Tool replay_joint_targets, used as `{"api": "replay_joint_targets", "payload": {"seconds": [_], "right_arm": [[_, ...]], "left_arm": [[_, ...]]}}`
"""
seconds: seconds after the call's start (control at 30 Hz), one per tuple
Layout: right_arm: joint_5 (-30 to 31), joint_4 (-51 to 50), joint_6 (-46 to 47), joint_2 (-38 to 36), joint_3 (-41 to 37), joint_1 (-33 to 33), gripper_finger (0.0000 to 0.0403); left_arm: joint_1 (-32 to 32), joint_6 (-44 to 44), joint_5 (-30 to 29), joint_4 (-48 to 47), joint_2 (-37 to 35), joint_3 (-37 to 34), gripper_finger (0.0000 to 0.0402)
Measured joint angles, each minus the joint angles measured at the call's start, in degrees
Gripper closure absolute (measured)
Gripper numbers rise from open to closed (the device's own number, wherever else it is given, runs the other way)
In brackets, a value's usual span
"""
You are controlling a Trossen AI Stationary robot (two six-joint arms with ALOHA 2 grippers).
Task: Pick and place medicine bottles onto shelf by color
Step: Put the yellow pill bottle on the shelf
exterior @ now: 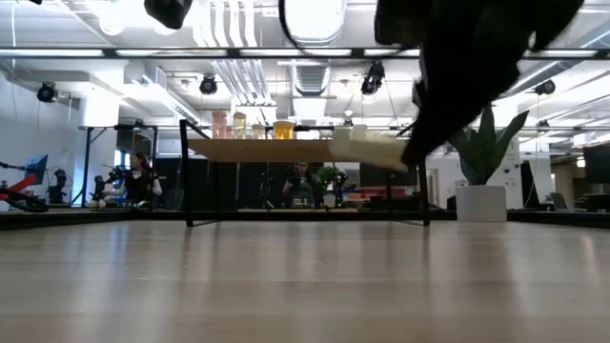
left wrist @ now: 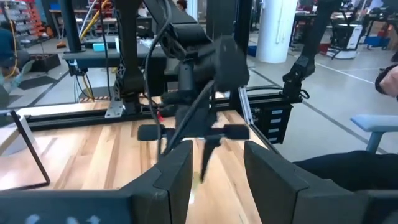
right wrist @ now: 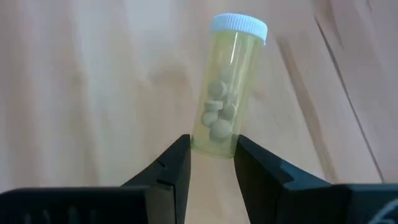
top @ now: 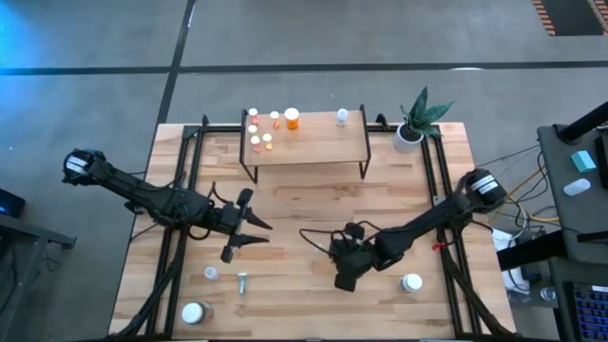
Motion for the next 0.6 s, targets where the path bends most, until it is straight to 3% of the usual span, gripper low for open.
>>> {"api": "replay_joint_targets", "payload": {"seconds": [0.17,0.47,0.6], "right_arm": [[-0.6,9.8,-4.2,-3.2,-2.3,0.1,0.0298],[-2.3,30.9,-12.9,-10.1,-7.9,0.0,0.0298],[-3.8,34.6,-16.2,-12.4,-8.7,0.0,0.0298]], "left_arm": [[0.0,2.7,0.1,-4.8,-0.1,1.6,0.0265],[0.0,9.1,0.2,-9.3,4.4,9.4,0.0178],[0.0,11.4,0.1,-10.3,7.9,12.1,0.0157]]}}
